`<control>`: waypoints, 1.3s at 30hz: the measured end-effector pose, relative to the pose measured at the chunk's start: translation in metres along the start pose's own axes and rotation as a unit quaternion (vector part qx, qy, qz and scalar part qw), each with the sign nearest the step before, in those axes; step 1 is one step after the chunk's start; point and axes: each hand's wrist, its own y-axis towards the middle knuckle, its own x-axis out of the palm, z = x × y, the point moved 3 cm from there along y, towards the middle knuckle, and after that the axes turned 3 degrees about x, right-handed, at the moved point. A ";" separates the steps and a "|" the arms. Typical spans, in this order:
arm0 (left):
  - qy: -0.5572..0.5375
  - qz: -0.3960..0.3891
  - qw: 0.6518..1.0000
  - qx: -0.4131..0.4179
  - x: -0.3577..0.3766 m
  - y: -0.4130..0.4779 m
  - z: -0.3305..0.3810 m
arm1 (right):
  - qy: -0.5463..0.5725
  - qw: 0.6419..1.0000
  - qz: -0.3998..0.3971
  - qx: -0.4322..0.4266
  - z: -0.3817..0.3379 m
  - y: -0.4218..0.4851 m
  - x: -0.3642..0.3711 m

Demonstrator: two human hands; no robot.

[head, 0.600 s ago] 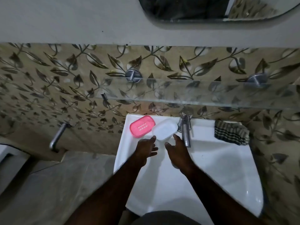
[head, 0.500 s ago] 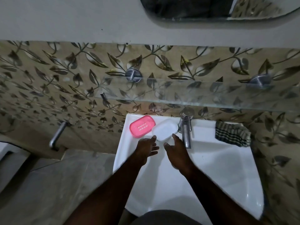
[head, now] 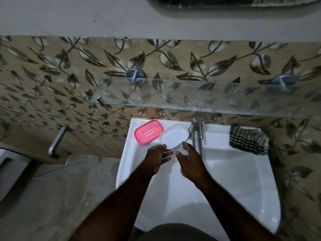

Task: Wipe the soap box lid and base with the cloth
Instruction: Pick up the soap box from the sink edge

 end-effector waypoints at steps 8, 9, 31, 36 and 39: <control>-0.006 0.016 0.999 0.040 -0.018 -0.012 0.009 | -0.003 0.999 0.015 -0.034 -0.001 0.000 -0.017; -0.004 0.012 0.999 0.050 -0.020 -0.015 0.011 | -0.005 0.999 0.020 -0.042 -0.003 -0.001 -0.019; 0.170 -0.200 0.962 0.079 0.019 -0.082 0.009 | 0.193 0.979 -0.053 -0.019 0.024 -0.048 -0.099; 0.218 -0.193 0.951 0.099 0.069 -0.079 0.003 | 0.197 0.977 0.084 -0.006 0.056 -0.068 -0.158; 0.206 -0.169 0.958 0.110 0.073 -0.076 -0.001 | 0.176 0.969 0.175 0.001 0.070 -0.079 -0.180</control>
